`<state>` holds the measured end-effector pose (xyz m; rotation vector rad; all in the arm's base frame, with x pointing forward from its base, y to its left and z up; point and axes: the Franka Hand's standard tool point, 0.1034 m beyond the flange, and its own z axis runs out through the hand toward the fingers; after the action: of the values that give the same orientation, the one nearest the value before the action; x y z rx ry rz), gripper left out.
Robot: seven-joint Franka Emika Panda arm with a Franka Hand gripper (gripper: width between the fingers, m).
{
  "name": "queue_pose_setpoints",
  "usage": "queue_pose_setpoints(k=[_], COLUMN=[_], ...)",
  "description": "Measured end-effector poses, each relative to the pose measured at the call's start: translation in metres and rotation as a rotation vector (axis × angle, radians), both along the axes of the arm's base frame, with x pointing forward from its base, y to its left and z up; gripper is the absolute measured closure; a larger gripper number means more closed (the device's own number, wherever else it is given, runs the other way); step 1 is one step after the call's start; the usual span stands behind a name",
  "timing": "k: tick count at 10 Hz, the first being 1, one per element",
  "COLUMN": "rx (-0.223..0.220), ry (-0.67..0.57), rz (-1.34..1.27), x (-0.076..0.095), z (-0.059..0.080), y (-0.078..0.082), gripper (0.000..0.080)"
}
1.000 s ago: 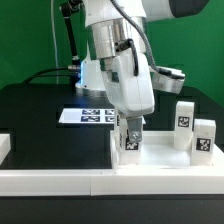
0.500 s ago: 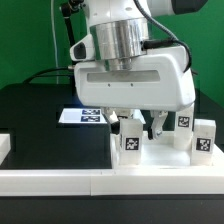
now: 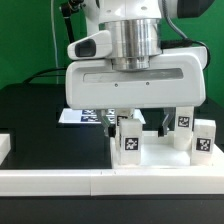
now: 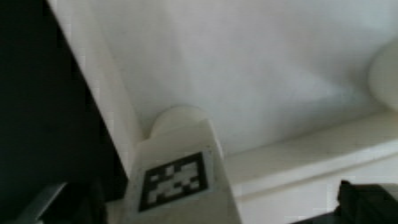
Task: Assemble square table
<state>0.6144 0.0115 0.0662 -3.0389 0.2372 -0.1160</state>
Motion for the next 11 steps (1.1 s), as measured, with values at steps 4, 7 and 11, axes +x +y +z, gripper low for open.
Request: queue_pose_setpoints(k=[4,7,11], rx=[-0.026,-0.013,0.013], ry=[-0.037,-0.029,-0.012], rz=[0.14,0.025,-0.218], x=[0.0054,0.0055,0.0059], z=[0.0026,0.0026,0.0028], y=[-0.0082,-0.0077,-0.0074], gripper=[0.0183,0.0512,0.0511])
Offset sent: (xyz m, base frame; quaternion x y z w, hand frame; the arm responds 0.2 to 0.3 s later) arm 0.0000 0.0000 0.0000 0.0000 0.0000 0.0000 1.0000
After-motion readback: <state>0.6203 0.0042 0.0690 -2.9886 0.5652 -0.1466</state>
